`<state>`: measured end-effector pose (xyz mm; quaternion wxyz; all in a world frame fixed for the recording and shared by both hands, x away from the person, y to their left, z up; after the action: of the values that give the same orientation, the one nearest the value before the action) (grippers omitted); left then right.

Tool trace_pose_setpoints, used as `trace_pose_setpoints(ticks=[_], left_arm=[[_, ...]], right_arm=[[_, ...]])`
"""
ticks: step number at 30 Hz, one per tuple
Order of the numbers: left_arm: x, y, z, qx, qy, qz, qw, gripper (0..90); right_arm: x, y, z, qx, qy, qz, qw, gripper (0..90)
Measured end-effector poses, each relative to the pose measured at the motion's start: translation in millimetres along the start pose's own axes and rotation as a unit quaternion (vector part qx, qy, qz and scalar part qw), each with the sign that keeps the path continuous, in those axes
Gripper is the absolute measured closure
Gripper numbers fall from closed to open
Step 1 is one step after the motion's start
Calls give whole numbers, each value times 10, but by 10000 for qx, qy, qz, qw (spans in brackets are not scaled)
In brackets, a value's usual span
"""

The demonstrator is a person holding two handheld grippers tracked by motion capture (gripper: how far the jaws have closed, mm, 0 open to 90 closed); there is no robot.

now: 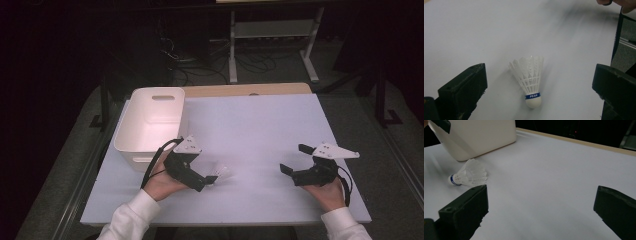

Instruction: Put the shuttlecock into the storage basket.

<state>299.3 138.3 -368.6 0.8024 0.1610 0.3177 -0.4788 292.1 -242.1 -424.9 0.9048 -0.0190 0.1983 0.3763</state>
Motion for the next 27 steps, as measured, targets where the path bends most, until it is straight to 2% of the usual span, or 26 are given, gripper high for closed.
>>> trace_pose_setpoints(ticks=[12, 16, 18, 19, 24, 25, 27], left_arm=[[102, -17, -4, 91, 235, -87, 9996, 0], [163, -42, -12, -1, 270, -137, 9995, 0], [178, -33, -18, 55, 310, -149, 9994, 0], [205, -40, -26, -27, 316, -141, 9994, 0], [261, -35, -46, -80, 430, -157, 9989, 0], [272, -43, -53, -162, 445, -162, 9987, 0], [285, -35, -59, -137, 488, -168, 9986, 0]], right_arm=[[-7, -4, 2, -28, -16, 12, 10000, 0], [-9, -4, 2, -32, -13, 15, 10000, 0], [-8, -5, 2, -29, -15, 18, 10000, 0], [-8, -5, 1, -30, -16, 17, 10000, 0], [-2, -6, -1, -18, 3, 39, 10000, 0], [-1, -6, -1, -20, 3, 42, 10000, 0], [-2, -4, -2, -11, 6, 45, 10000, 0]])
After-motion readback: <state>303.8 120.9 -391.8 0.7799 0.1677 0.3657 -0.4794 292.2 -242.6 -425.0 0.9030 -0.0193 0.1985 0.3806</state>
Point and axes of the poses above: each handheld gripper's, and its own axes: x roughly forward along the jaws, z roughly out of its top, y roughly to its left, the point moved 1 cm from there along x, roughly forward along the jaws, and after that the axes turned 2 degrees about z, right-handed, at the moved point
